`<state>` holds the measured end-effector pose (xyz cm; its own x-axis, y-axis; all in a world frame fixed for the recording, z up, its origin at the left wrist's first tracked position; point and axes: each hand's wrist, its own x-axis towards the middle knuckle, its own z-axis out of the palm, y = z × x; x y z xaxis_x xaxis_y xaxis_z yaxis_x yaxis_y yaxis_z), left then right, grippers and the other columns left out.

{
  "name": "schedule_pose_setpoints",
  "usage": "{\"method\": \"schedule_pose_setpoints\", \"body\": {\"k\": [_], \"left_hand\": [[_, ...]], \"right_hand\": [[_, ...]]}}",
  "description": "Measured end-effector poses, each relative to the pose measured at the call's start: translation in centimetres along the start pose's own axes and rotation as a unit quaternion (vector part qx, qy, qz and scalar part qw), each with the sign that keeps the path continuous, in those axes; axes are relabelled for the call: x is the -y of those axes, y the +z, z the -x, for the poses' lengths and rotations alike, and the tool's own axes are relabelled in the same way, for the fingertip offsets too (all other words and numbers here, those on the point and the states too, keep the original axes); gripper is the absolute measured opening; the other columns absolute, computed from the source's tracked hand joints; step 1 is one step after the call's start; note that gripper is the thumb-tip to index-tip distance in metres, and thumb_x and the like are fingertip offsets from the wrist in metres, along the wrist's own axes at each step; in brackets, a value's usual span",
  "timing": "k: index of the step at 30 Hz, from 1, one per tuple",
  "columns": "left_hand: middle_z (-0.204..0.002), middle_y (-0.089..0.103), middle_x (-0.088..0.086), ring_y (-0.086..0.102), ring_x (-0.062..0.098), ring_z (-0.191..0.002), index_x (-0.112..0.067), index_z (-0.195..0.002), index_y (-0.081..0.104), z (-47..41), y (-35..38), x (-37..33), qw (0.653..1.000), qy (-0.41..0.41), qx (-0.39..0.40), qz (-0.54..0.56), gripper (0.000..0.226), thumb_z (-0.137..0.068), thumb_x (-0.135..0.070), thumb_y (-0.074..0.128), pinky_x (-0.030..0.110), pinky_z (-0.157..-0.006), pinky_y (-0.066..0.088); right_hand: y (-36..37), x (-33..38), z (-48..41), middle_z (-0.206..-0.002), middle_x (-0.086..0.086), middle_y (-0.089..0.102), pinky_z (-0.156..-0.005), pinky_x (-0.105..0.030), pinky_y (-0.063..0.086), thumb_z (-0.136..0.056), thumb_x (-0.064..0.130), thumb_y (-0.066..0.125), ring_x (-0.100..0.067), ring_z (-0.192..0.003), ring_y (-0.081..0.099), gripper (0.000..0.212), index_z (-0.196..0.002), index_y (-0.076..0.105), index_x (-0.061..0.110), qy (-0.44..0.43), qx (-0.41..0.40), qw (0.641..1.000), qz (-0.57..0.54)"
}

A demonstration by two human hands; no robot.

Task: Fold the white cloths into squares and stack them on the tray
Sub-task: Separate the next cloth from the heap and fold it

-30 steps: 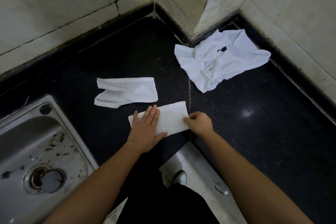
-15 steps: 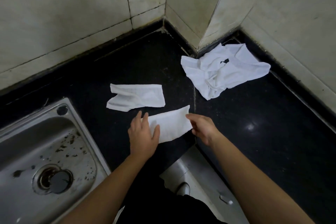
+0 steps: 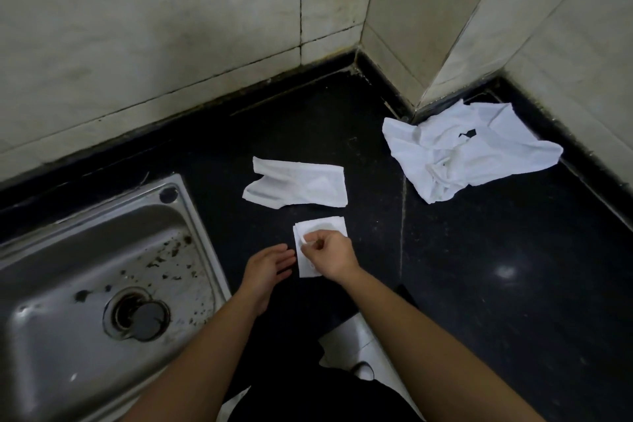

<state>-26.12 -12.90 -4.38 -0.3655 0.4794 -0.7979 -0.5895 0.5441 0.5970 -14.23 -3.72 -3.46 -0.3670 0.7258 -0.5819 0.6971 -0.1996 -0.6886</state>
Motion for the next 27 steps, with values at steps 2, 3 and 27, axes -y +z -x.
{"method": "schedule_pose_setpoints", "body": {"k": [2, 3, 27], "left_hand": [[-0.113, 0.071, 0.014, 0.068, 0.022, -0.105, -0.004, -0.119, 0.062, 0.0, 0.0, -0.1, 1.000, -0.002, 0.006, 0.003, 0.025, -0.098, -0.001, 0.049, 0.033, -0.084, 0.053], [-0.114, 0.071, 0.013, 0.068, 0.022, -0.105, -0.004, -0.119, 0.062, 0.0, 0.0, -0.2, 1.000, -0.002, 0.007, -0.003, 0.025, -0.098, -0.002, 0.049, 0.033, -0.085, 0.054], [-0.158, -0.036, -0.009, -0.019, 0.017, -0.151, -0.024, -0.157, -0.014, -1.7, -0.3, -2.2, 0.559, 0.233, 0.149, -0.782, 0.094, -0.095, -0.058, 0.049, 0.055, -0.117, 0.016]], "right_hand": [[0.3, 0.0, -0.2, -0.106, -0.002, 0.073, -0.089, -0.023, 0.054, -0.093, 0.031, 0.069, -0.016, -0.096, 0.070, 0.032, -0.123, 0.070, 0.019, -0.003, 0.025, 1.000, 0.015], [0.1, -0.1, -0.1, -0.114, -0.004, 0.072, -0.098, -0.028, 0.052, -0.093, 0.033, 0.069, -0.017, -0.105, 0.068, 0.037, -0.127, 0.068, 0.019, -0.001, 0.038, 0.999, 0.015], [-6.9, -3.5, -1.1, -0.167, 0.001, 0.005, -0.119, -0.053, 0.023, -0.087, 0.036, 0.073, -0.028, -0.150, 0.010, 0.097, -0.161, 0.011, 0.026, -0.106, 0.095, 0.922, 0.359]]}}
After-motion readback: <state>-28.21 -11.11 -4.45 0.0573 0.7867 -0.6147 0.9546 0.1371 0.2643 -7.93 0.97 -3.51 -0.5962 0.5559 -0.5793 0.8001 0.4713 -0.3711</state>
